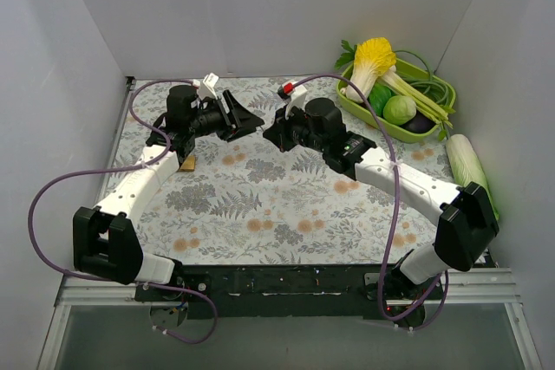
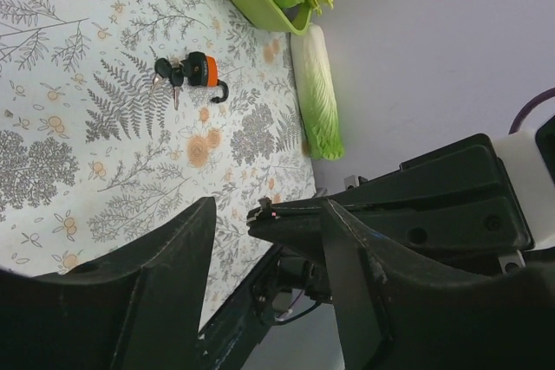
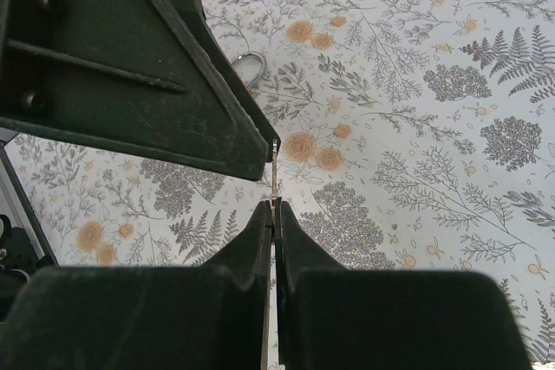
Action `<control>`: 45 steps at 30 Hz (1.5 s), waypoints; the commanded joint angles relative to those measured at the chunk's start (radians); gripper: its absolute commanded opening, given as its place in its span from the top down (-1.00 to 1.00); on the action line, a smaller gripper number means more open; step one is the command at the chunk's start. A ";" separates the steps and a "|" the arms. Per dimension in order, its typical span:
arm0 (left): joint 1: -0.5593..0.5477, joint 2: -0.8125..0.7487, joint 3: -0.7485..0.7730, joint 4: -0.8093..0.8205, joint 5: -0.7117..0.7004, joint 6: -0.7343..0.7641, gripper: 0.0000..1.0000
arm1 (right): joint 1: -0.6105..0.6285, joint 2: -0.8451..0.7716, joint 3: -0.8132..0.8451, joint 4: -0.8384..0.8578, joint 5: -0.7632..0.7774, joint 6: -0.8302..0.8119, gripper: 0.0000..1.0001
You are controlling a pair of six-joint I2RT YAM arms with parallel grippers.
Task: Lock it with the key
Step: Place the key at the center of the board.
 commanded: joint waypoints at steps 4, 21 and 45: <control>-0.046 0.013 0.036 -0.025 -0.066 0.035 0.22 | 0.013 0.005 0.043 0.045 0.020 -0.015 0.97; -0.048 0.019 0.062 -0.105 -0.122 0.090 1.00 | 0.006 -0.007 0.013 0.028 -0.007 -0.017 0.34; 0.092 0.565 0.364 -0.691 -0.493 0.716 1.00 | -0.237 -0.035 -0.092 -0.241 -0.202 -0.181 -0.68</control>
